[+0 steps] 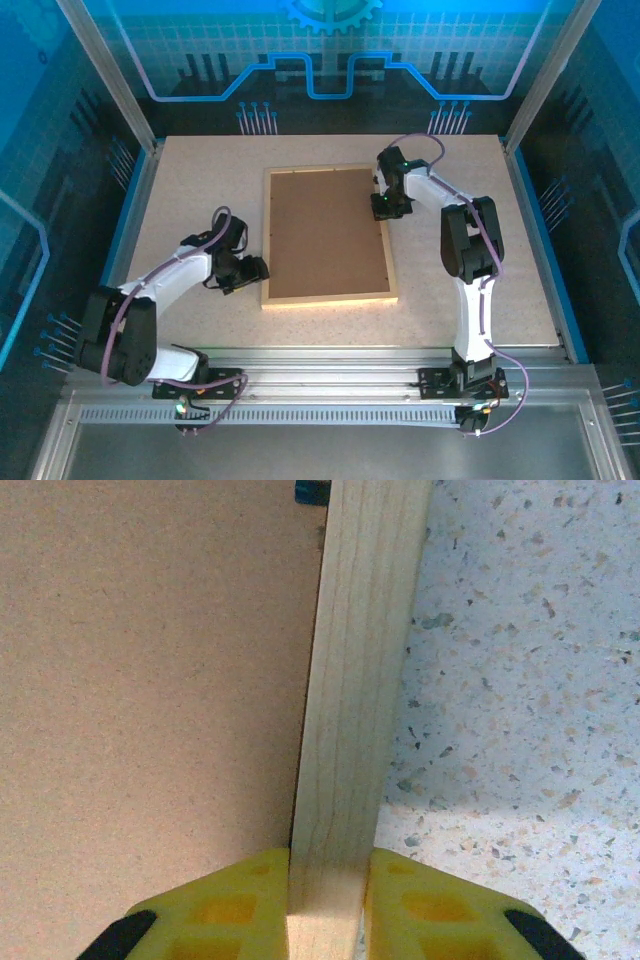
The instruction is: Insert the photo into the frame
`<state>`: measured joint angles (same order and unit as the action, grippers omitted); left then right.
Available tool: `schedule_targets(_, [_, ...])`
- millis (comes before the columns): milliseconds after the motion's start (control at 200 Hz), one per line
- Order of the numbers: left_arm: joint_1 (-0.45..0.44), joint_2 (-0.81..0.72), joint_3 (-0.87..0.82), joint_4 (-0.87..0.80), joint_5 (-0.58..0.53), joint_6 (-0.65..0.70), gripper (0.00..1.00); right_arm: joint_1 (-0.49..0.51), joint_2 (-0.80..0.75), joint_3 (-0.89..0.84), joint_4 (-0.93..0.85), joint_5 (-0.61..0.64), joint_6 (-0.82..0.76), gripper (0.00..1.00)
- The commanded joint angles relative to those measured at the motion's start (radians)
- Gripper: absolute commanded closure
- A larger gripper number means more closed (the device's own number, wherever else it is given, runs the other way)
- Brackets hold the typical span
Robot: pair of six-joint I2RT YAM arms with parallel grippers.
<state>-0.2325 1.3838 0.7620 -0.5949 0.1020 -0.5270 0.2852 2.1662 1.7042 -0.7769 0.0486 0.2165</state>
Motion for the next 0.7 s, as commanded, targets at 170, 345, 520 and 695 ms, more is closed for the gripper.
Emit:
schedule_targets(170, [-0.016, 0.069, 0.008, 0.073, -0.018, -0.035, 0.34, 0.011, -0.009, -0.023, 0.003, -0.015, -0.011, 0.78])
schedule_targets(345, [-0.018, 0.091, 0.013, 0.083, -0.019, -0.034, 0.34, 0.011, -0.009, -0.026, 0.006, -0.016, -0.014, 0.78])
schedule_targets(520, [-0.029, 0.121, 0.011, 0.09, -0.01, -0.032, 0.34, 0.01, -0.004, -0.023, 0.007, -0.021, -0.012, 0.78])
schedule_targets(695, [-0.073, 0.206, 0.024, 0.084, -0.01, -0.019, 0.35, 0.012, -0.003, -0.021, 0.007, -0.026, -0.012, 0.78])
